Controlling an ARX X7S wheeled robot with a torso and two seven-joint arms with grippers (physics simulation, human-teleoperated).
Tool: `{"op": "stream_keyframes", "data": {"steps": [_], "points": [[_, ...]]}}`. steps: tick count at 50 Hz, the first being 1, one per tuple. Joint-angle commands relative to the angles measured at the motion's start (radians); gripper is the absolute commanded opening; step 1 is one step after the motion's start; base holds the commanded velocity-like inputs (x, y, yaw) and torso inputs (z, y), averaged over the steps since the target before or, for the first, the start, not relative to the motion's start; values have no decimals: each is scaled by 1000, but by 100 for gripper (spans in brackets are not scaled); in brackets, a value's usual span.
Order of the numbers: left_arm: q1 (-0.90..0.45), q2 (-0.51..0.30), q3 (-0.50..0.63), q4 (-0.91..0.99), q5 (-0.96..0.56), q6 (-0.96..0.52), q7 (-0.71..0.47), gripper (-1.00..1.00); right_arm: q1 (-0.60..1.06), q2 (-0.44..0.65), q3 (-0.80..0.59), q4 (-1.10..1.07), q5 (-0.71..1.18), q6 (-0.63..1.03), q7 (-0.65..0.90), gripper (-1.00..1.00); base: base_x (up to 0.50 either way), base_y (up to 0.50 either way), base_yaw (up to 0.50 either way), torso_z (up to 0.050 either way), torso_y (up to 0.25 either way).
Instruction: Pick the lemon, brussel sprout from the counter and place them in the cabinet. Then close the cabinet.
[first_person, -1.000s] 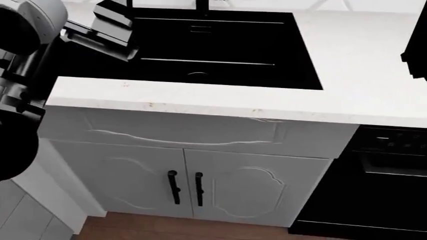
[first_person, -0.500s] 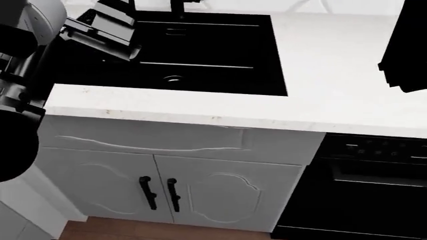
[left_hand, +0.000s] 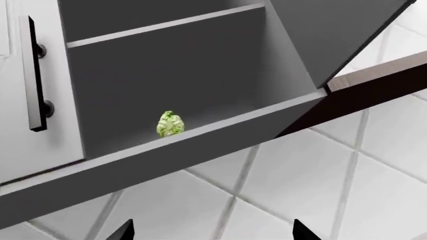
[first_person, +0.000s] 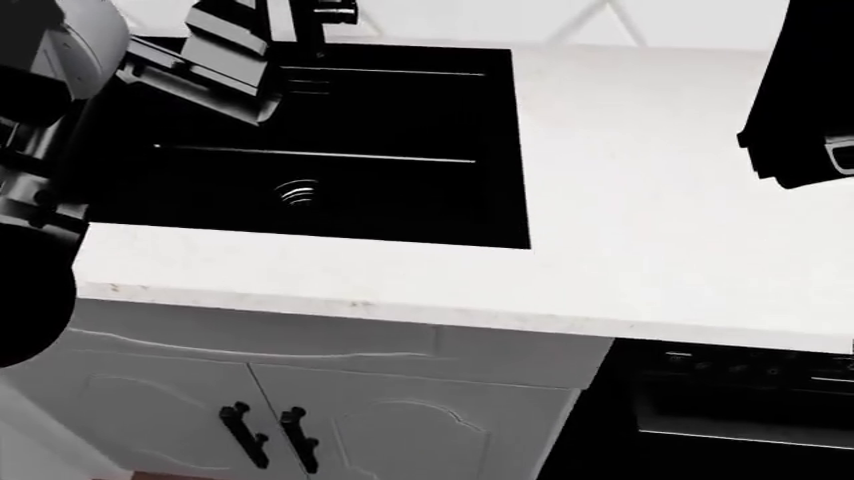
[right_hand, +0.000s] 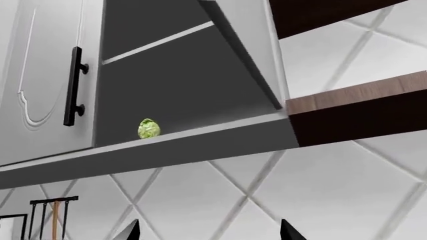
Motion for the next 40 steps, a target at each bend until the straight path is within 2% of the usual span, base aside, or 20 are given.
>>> {"op": "stream_keyframes", "data": {"steps": [1,20,28,35,40], "points": [[3,-6,-4,4,2,6,1,100,5,13,2,1,-2,5,3,100,474,183,0,0,0],[-11,-2,-1,12,2,5,5,100,-1,31,44,-2,30,-9,18,100,433,202,0,0,0],[-3,-5,-3,15,3,13,6,100,-17,27,61,3,43,-21,20,100,9,1,0,0,0],[-1,-6,-3,20,3,14,6,100,-21,31,69,0,59,-25,18,100,0,0,-456,0,0],[-5,-9,-6,24,-5,10,2,100,-16,42,59,-6,55,-13,18,100,0,-8,0,0,0]]}}
